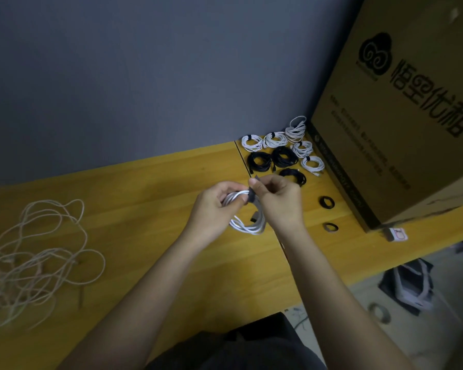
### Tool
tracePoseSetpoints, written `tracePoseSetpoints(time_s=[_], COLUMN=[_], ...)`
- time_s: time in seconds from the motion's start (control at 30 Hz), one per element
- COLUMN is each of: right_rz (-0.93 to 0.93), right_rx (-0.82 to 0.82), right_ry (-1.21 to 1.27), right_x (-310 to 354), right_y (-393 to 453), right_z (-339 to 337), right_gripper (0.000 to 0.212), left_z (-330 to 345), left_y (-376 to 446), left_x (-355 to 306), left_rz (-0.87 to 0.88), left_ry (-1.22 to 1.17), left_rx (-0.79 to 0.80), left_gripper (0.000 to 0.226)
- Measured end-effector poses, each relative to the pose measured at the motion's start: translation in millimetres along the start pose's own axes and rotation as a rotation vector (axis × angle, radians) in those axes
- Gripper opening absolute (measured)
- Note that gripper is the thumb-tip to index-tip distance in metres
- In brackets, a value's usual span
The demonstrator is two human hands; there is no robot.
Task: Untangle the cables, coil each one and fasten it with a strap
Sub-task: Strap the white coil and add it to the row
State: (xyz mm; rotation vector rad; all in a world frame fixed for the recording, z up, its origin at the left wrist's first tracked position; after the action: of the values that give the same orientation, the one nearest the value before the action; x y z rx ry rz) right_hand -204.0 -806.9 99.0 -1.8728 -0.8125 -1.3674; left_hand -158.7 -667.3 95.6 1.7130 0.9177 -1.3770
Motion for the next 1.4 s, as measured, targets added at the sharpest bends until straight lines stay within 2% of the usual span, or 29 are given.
tracePoseSetpoints(time_s=[0.13, 0.23, 0.37, 0.43, 0.5, 0.6, 0.73, 0.83, 0.9, 0.97, 1.1, 1.27, 1.4], right_rz=[-0.063, -0.021, 0.056, 0.007, -0.049, -0.053, -0.091, -0.09, -0.133, -0.154, -0.202, -0.253, -0.313], right_rx=[-0.061, -0.024, 0.032, 0.066, 0.144, 0.296, 0.468, 0.516, 0.502, 0.459, 0.476, 0.364, 0.252], right_ry=[-0.088, -0.074, 0.08, -0.041, -0.2, -0.263, -0.319, -0.446, -0.524, -0.53, -0.627, -0.814, -0.763], right_x=[2.6, -3.6, -12.8, -15.2, -16.0, -16.9, -18.0, -23.1, -21.1, -20.3, -32.6, -46.1, -49.8], right_y=[-8.0, -5.7, -3.8, -2.3, -2.6, -5.4, -6.3, -5.1, -5.1, -2.0, 0.8, 13.1, 26.0], right_z=[0.7, 4.5, 7.9, 11.1, 17.6, 28.7, 41.9, 48.3, 52.2, 51.0, 47.2, 22.8, -12.9], right_gripper=[0.018, 0.021, 0.01, 0.005, 0.013, 0.022, 0.016, 0.014, 0.009, 0.009, 0.009, 0.018, 0.026], left_z=[-1.1, -3.0, -6.6, -8.1, -8.7, -11.3, -21.1, -19.8, -16.6, -12.3, 5.8, 33.5, 61.5], left_y=[3.5, 0.4, -3.0, -4.6, -5.9, -6.2, -1.3, 0.3, 1.0, 3.7, 9.6, 19.0, 34.3], left_x=[2.0, 3.0, 7.5, 15.5, 20.6, 26.5, 25.7, 22.9, 20.2, 19.3, 21.4, 45.0, 60.1], left_rz=[0.01, 0.022, 0.022, 0.006, -0.003, -0.016, 0.011, 0.055, 0.084, 0.108, 0.133, -0.03, -0.155], left_ry=[0.071, 0.069, -0.009, -0.045, -0.048, -0.005, 0.108, 0.252, 0.325, 0.373, 0.421, 0.308, 0.181], left_rx=[0.033, 0.033, 0.004, -0.015, -0.027, -0.049, -0.099, -0.07, -0.061, -0.049, 0.057, 0.123, 0.127], left_gripper=[0.024, 0.023, 0.022, 0.024, 0.025, 0.024, 0.017, 0.023, 0.022, 0.011, 0.003, 0.016, 0.023])
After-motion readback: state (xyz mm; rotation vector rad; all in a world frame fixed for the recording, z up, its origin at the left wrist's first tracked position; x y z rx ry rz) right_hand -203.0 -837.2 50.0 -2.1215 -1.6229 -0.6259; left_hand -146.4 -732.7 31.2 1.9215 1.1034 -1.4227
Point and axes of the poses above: each hand's wrist, its own y-axis towards the middle knuckle, its own z-axis out of the palm, x = y × z, the point moved 10 cm from there along y, towards the middle knuckle, and after that the axes turned 7 degrees about z, right-handed, at the moved point
